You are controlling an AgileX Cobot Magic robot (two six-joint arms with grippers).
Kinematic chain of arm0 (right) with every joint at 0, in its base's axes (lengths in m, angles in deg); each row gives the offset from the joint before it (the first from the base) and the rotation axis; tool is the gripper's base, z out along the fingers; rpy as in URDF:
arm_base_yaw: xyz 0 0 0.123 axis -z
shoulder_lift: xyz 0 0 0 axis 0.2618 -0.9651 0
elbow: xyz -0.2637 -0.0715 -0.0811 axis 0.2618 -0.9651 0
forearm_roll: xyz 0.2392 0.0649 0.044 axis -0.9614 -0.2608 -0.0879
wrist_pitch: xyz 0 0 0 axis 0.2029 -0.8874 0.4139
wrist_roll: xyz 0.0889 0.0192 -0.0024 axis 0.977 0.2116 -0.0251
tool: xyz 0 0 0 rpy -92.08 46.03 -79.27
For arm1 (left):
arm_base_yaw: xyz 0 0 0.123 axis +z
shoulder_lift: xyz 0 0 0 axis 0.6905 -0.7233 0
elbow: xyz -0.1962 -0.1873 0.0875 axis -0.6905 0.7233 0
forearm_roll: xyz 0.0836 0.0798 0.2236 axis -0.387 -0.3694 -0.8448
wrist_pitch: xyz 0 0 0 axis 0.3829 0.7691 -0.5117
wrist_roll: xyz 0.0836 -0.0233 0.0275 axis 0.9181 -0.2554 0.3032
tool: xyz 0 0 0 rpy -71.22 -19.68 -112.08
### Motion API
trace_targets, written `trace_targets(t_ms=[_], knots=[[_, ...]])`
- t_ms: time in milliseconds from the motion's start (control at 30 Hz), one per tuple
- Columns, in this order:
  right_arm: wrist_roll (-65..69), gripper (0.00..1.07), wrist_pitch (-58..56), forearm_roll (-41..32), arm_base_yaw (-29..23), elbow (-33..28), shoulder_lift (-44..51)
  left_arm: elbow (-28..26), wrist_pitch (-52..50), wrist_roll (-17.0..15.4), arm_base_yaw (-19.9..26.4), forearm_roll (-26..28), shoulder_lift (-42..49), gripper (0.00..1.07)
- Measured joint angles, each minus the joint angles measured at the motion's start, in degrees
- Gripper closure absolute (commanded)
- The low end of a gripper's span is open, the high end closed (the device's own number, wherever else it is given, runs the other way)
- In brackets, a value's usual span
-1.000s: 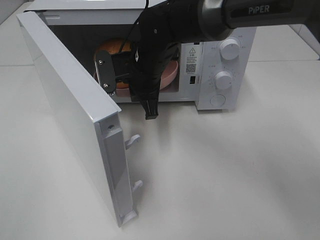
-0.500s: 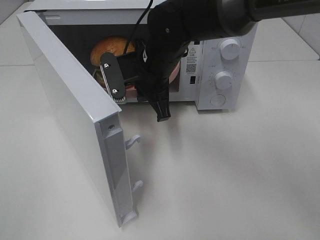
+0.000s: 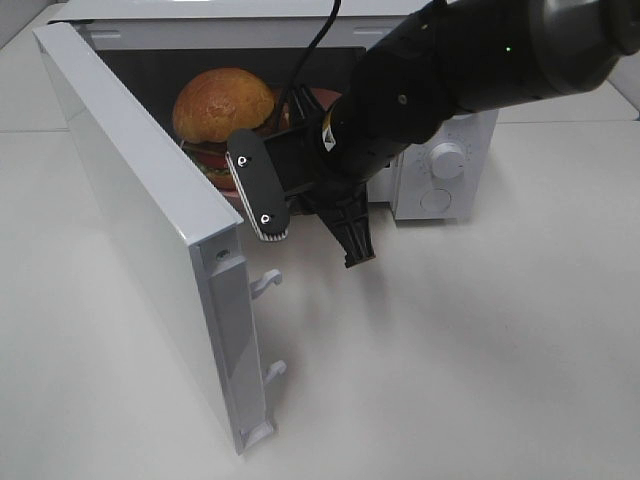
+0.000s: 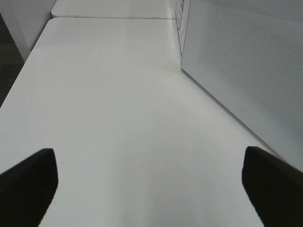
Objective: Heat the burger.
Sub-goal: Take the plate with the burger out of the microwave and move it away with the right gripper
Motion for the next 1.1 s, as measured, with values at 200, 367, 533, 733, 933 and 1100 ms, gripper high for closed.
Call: trace_targets(t_ms=[200, 367, 533, 733, 933, 1100], knots=[[0.0, 1.07, 4.35, 0.63, 0.0, -5.56, 3.09, 0.0, 0.0, 0.0, 0.0, 0.0, 0.0, 0.09], [0.0, 1.07, 6.76, 0.97, 0.0, -10.77, 5.79, 0.0, 0.0, 0.0, 0.0, 0.0, 0.0, 0.09], [0.0, 1.07, 8.54, 0.97, 0.0, -15.36, 8.82, 0.0, 0.0, 0.0, 0.0, 0.0, 0.0, 0.09], [0.46, 1.07, 10.26, -0.63, 0.0, -21.6, 14.27, 0.0, 0.0, 0.0, 0.0, 0.0, 0.0, 0.09], [2.18, 1.07, 10.66, -0.74, 0.4, -26.18, 19.31, 0.0, 0.0, 0.0, 0.0, 0.0, 0.0, 0.09], [3.61, 1.07, 10.89, -0.74, 0.4, -29.85, 23.89, 0.0, 0.0, 0.0, 0.0, 0.0, 0.0, 0.09]])
